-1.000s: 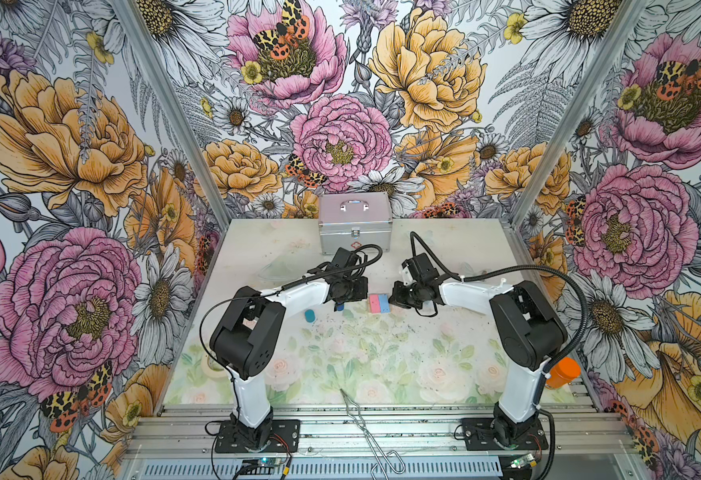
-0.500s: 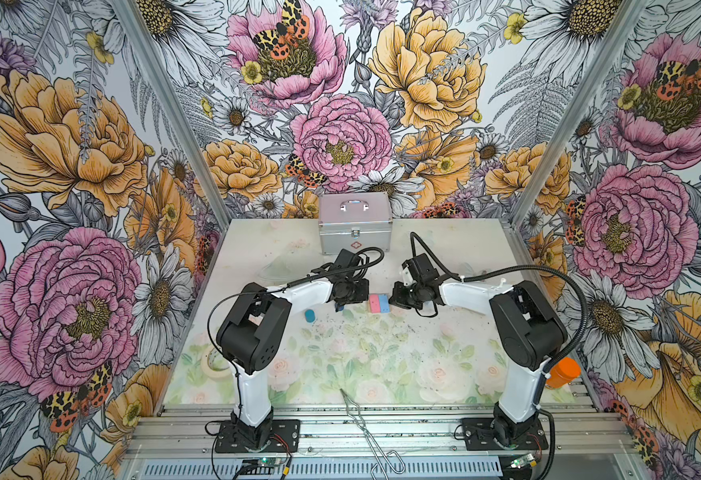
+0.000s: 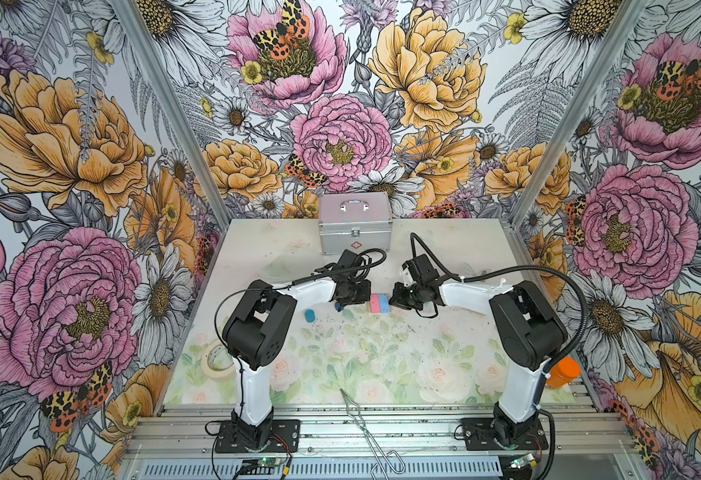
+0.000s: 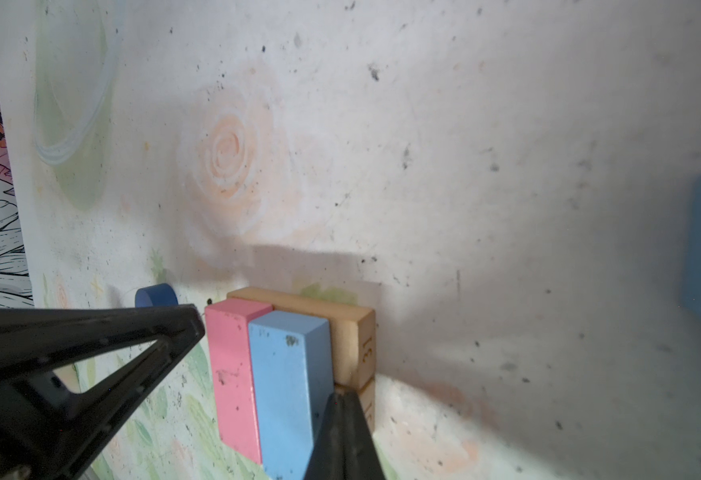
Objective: Build the wood block tower
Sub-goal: 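Press the pink and light-blue bars together between both grippers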
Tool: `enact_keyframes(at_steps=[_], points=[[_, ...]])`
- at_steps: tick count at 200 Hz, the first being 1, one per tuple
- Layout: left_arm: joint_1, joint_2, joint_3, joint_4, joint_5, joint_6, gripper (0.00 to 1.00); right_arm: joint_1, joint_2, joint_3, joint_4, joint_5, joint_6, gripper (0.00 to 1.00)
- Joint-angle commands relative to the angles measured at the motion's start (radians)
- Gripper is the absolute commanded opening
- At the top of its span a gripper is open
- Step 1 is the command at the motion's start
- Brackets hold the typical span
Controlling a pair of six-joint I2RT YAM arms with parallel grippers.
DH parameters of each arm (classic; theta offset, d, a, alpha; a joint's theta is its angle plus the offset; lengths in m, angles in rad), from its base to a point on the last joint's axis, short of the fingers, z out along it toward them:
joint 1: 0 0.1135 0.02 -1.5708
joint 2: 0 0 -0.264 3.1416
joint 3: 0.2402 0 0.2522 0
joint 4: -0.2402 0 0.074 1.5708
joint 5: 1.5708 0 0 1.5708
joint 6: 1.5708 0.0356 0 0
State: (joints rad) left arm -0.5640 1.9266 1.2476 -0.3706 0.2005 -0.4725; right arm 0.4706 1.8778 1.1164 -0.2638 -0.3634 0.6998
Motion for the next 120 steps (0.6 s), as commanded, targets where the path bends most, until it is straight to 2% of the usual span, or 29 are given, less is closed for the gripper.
enact_keyframes(at_steps=[1,120], points=[[-0.008,0.011,0.027,0.007,0.024,-0.001,0.0,-0.003,-0.032,-0.007,0.02,0.014,0.007,0.0],[-0.01,0.026,0.041,0.007,0.031,-0.003,0.0,-0.004,-0.038,-0.009,0.018,0.014,0.007,0.0]])
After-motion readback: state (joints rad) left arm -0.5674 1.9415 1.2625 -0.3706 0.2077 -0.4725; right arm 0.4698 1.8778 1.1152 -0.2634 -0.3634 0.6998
